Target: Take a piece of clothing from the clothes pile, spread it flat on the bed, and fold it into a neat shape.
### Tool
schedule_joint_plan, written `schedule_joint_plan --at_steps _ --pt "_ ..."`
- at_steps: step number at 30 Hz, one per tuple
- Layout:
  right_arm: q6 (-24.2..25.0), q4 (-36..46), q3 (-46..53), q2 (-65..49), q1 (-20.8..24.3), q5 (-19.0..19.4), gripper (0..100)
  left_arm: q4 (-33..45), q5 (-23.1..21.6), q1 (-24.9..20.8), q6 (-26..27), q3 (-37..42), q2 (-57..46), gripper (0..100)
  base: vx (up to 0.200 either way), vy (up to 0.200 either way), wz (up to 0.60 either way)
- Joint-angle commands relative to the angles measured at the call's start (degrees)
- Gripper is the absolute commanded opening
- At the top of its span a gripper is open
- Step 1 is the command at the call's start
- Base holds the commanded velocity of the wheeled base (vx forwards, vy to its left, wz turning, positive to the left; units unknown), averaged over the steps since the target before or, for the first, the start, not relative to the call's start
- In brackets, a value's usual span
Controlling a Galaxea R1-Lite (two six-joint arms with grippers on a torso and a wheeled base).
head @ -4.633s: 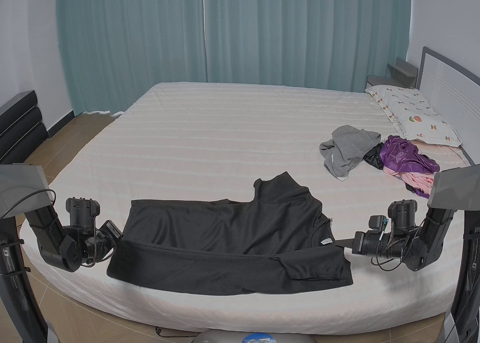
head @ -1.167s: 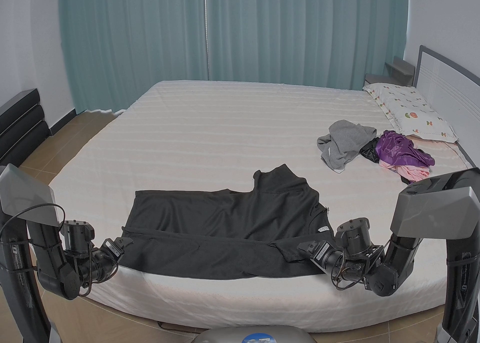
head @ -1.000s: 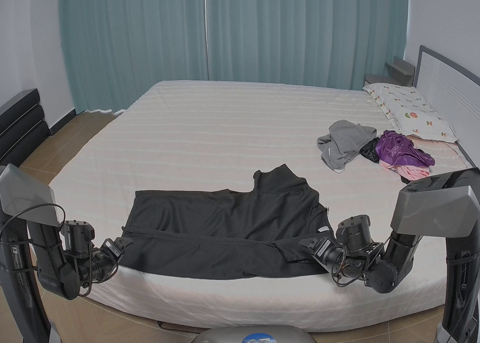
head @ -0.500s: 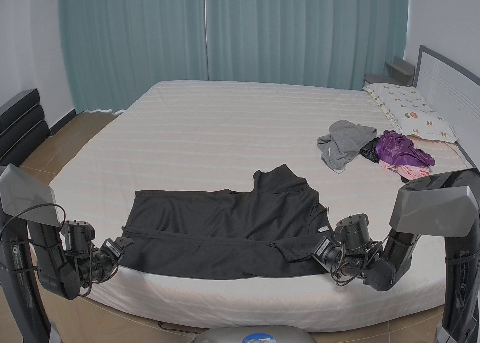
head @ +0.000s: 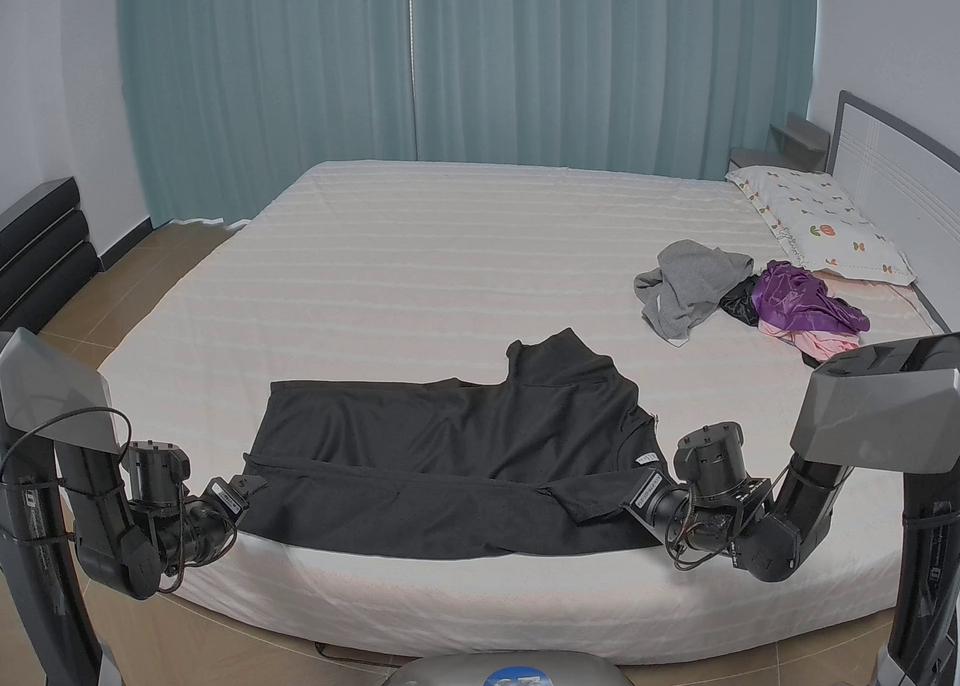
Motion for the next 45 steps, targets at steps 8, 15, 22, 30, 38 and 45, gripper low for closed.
schedule_joint_plan --at_steps 8,15,22,30,38,45 --pt "0.02 -0.64 4.45 -2.6 1.41 0.12 0 -0.02 -0.02 0.04 -0.11 -0.09 0.17 100 0.0 0.0 0.0" --pt "-0.07 -0.64 5.59 -2.95 1.5 0.29 100 -0.02 -0.02 0.04 -0.2 -0.09 0.17 100 0.0 0.0 0.0" --pt "0.02 -0.55 6.47 -5.85 1.24 0.91 100 -0.02 -0.02 0.04 -0.2 0.0 0.17 100 0.0 0.0 0.0" --pt "-4.46 -0.64 4.45 -5.67 -3.86 1.17 100 -0.02 -0.02 0.04 -0.2 0.09 0.17 100 0.0 0.0 0.0" --pt "-8.77 -0.55 0.4 -0.58 -8.43 7.41 100 -0.02 -0.02 0.04 -0.11 0.09 0.17 100 0.0 0.0 0.0" --pt "-10.96 -0.46 -4.08 2.68 -9.75 10.05 100 -0.02 0.07 0.04 -0.02 0.09 0.26 100 0.0 0.0 0.0"
